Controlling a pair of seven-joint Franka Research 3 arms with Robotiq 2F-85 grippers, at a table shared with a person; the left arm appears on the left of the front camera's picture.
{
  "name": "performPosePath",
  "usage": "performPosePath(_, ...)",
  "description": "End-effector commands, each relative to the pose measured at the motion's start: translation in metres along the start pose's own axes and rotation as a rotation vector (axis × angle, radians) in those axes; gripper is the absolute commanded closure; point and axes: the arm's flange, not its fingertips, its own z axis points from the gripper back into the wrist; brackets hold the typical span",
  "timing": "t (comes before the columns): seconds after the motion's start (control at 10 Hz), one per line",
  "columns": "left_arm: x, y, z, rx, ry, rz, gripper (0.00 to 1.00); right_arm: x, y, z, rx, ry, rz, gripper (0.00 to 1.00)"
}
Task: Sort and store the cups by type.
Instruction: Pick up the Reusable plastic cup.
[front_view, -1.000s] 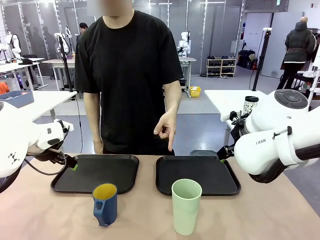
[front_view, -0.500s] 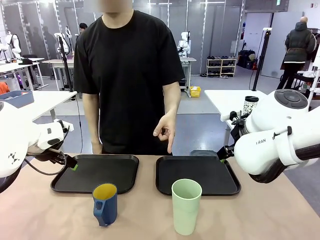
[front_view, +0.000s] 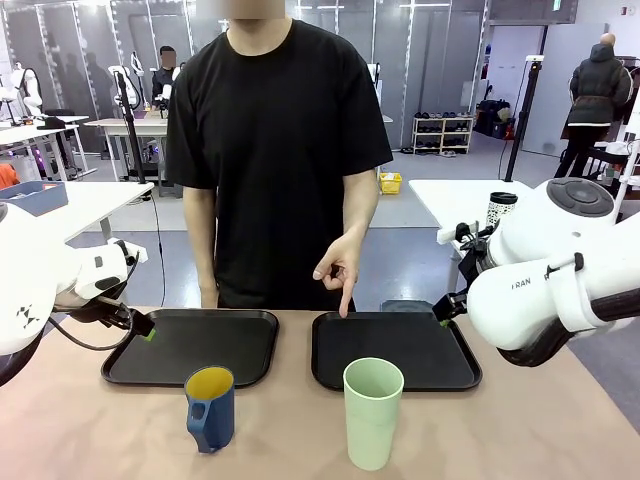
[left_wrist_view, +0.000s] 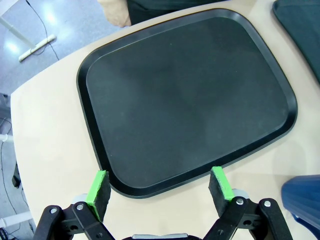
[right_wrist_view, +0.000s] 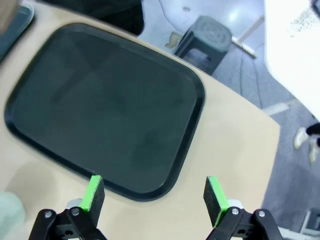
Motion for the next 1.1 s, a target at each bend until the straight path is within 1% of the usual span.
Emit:
performPosePath(0.0, 0.0, 0.0, 0.001, 0.001, -0.001, -0.002, 0.0, 0.005, -0.016, 0.024, 0.033, 0.04, 0.237, 0.0)
performPosePath(0.2, 0.0, 0.0, 0.001, 0.001, -0.001, -0.002, 0.0, 0.013, -0.024, 0.036, 0.004, 0.107, 0.446, 0.0)
performPosePath(0.3, 0.0, 0.0, 0.001, 0.001, -0.001, -0.002, 0.0, 0.017, -0.027, 0.041, -0.011, 0.118, 0.542, 0.0)
performPosePath(0.4, 0.0, 0.0, 0.001, 0.001, -0.001, -0.002, 0.0, 0.02, -0.027, 0.044, 0.044, 0.119, 0.623, 0.0)
performPosePath(0.6, 0.0, 0.0, 0.001, 0.001, -0.001, -0.002, 0.0, 0.017, -0.025, 0.045, 0.141, 0.168, 0.754, 0.0)
performPosePath(0.7, 0.0, 0.0, 0.001, 0.001, -0.001, -0.002, 0.0, 0.013, -0.024, 0.043, 0.154, 0.193, 0.801, 0.0)
performPosePath(0.8, 0.0, 0.0, 0.001, 0.001, -0.001, -0.002, 0.0, 0.01, -0.024, 0.041, 0.155, 0.207, 0.818, 0.0)
performPosePath(1.0, 0.0, 0.0, 0.001, 0.001, -0.001, -0.002, 0.0, 0.006, -0.023, 0.04, 0.166, 0.207, 0.816, 0.0)
